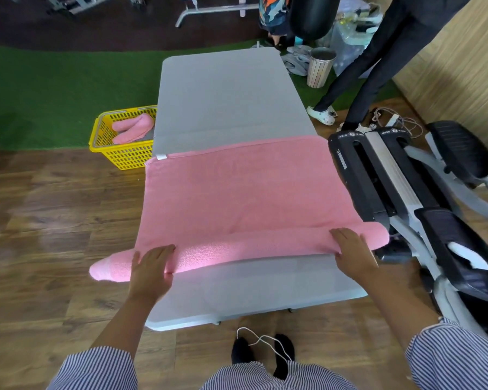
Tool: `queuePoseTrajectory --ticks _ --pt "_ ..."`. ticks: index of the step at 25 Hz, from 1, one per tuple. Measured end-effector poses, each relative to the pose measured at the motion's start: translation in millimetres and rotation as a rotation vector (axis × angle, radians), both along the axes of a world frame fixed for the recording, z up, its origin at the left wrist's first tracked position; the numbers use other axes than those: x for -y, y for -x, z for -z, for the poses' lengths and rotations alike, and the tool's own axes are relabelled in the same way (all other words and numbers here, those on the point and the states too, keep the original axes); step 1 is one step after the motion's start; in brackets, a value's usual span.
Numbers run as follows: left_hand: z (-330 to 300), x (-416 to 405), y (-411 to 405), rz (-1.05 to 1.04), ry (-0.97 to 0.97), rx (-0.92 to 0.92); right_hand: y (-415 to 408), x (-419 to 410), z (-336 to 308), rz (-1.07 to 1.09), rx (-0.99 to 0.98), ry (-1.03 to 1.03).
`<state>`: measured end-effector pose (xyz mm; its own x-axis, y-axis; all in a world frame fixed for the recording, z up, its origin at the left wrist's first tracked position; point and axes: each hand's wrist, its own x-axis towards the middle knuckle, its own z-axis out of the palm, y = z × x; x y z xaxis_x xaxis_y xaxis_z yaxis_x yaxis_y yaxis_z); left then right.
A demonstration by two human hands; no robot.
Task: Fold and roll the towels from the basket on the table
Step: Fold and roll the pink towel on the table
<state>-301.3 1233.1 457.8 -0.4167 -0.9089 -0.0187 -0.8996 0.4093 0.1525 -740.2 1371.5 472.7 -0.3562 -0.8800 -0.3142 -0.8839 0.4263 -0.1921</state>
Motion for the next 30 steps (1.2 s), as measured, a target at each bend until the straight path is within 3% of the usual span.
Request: queuePoseTrajectory --ticks 6,10,12,17,22,27,30 --pt "-11.6 10.5 -7.2 0.064 -0.079 0.078 5.7 6.2 -9.7 -0.027 -0.051 -0.09" --pt "-21.5 19.5 -6.4 -0.006 0.099 -0.004 13.2 16.7 -16.9 -0.01 -0.078 0.001" --pt "-17.4 17.3 -3.8 -0.087 0.049 -0.048 10.0 14.6 -12.4 0.032 -0.025 0.05" --pt "3.0 10.5 -10.8 -0.036 -0.041 0.026 6.7 3.4 0.8 0.035 0.083 -0.013" --pt "-0.7 4.5 -2.4 -0.097 0.011 0.01 3.3 3.3 -2.0 0.001 -0.041 -0.046" --pt "-26.8 14.9 -1.8 -0.084 -0.109 0.175 7.4 15.7 -21.9 -0.082 -0.118 -0.204" --pt "-33.8 26.0 0.1 -0.04 0.047 0.09 12.2 26.5 -28.7 -0.098 -0.18 -0.125"
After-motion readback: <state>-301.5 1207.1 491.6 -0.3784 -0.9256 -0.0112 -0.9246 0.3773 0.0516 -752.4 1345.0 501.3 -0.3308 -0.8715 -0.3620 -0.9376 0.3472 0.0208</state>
